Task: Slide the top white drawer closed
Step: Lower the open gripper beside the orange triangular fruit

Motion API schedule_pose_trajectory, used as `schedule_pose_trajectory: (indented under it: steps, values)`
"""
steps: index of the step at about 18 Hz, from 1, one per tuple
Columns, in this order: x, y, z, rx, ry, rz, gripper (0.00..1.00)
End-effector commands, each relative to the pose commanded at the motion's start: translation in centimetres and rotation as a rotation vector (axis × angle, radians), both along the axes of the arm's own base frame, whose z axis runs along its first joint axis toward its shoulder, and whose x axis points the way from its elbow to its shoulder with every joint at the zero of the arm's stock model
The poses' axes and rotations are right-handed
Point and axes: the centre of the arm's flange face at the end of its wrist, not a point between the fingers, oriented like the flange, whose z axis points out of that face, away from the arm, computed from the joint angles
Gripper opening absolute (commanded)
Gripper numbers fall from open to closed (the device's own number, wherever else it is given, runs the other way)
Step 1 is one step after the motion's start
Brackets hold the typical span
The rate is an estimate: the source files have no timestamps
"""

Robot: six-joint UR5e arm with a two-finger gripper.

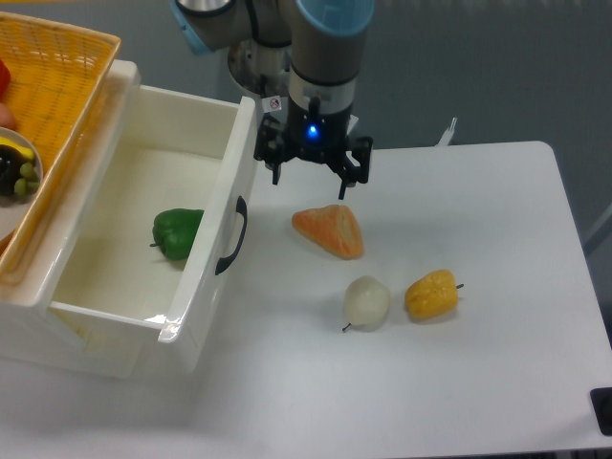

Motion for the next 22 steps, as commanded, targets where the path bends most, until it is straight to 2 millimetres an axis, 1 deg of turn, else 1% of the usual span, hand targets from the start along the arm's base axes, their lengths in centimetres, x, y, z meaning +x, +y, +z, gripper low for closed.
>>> schedule_pose_trajectory:
  steps: [2,3,6,9,11,13,15,19,22]
  values:
    - [-0.3,0.0,-0.7,-0.009,-0.01,0.003,1.0]
    - [-0.8,0.0,-1.3,-0.016,-0.019,0.011,1.0]
    - [-1.4,-0.1,-1.7,-0.02,-0.025,0.019,1.0]
    - [-2.4,-0.6,-3.9,-0.064,-0.045,0.034,1.0]
    - [-3.0,-1.0,-4.3,-0.091,-0.027,0.044,1.0]
    - [-4.0,-1.1,-5.1,-0.092,-0.024,0.054,1.0]
    - [-4.5,-1.3,-5.6,-0.099,-0.032,0.062,1.0]
    - [-4.0,-1.2,-7.1,-0.121,-0.056,0.067,1.0]
    - [-4.1,-1.1,-7.4,-0.124,-0.061,0.068,1.0]
